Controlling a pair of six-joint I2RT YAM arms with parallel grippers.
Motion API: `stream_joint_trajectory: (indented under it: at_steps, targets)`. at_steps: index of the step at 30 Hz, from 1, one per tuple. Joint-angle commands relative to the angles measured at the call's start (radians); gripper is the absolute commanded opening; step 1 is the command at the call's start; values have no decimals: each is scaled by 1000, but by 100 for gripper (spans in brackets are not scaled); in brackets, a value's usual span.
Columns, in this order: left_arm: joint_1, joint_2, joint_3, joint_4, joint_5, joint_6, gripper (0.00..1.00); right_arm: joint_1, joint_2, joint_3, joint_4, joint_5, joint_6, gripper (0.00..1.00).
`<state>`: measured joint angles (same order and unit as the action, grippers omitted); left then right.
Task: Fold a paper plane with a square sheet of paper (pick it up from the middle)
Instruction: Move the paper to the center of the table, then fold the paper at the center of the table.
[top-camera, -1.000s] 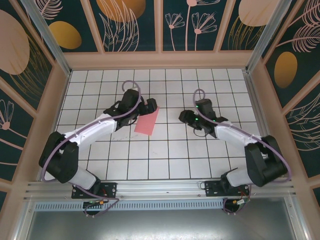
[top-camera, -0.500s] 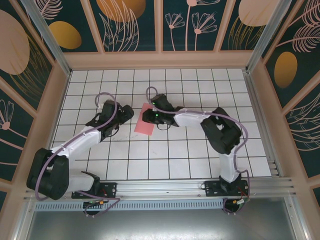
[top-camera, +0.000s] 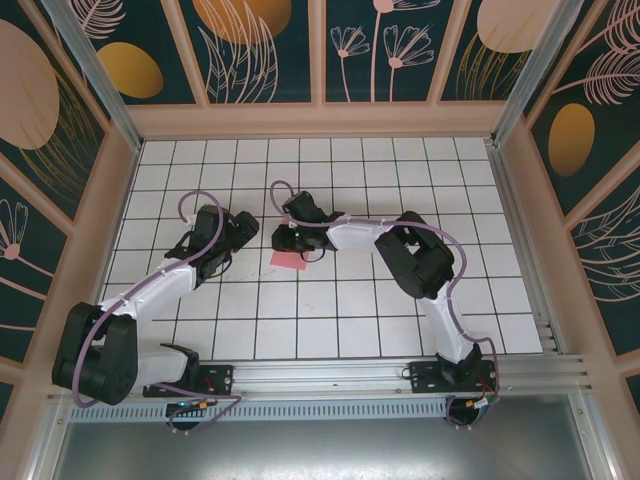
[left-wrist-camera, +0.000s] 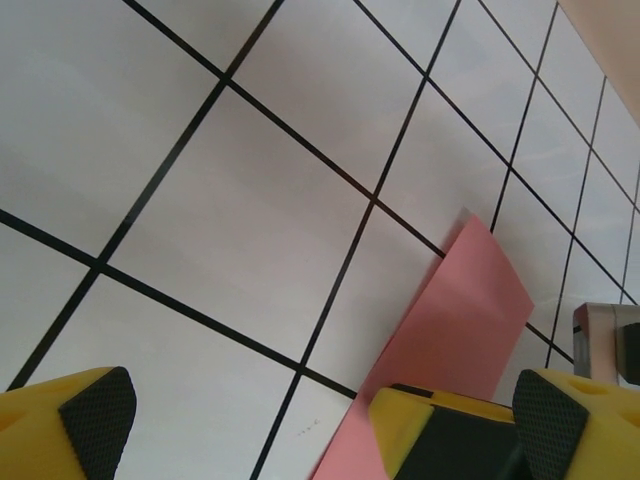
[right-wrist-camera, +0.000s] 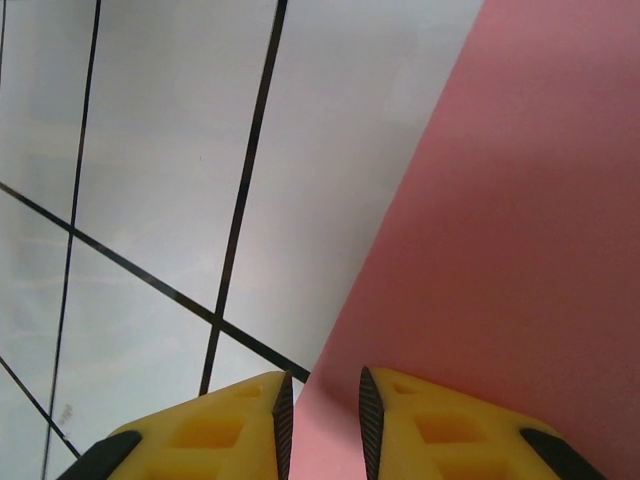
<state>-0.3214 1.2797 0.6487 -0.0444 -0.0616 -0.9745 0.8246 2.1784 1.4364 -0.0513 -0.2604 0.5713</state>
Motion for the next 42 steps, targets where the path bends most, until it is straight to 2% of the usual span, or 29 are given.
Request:
stream_joint_trajectory:
  at_steps: [1, 6, 9, 16, 20, 23, 27, 34, 39, 42]
  targets:
    - [5, -2, -3, 39, 51, 8, 98, -2, -26, -99, -116, -6, -115, 28]
    - [5, 20, 3, 82, 146, 62, 98, -11, -149, -314, -87, -58, -231, 28]
    - [4, 40, 9, 145, 223, 76, 97, -7, -205, -385, -59, -112, -247, 29]
    - [-17, 91, 31, 218, 321, 75, 93, -10, -377, -450, 4, -89, -139, 32]
    - [-61, 134, 49, 243, 357, 77, 89, -12, -494, -459, 52, -64, -6, 39]
    - [-108, 175, 69, 265, 369, 74, 85, -14, -559, -506, 97, -21, 87, 50]
    - [-165, 240, 101, 304, 399, 60, 74, -54, -628, -582, 79, 43, 168, 60]
    - [-191, 337, 133, 337, 438, 48, 52, -184, -737, -755, 138, -9, 262, 70]
    - [-215, 393, 166, 331, 453, 57, 44, -218, -776, -820, 175, -5, 301, 78]
    - [-225, 427, 190, 295, 400, 55, 41, -224, -778, -838, 204, -10, 316, 80]
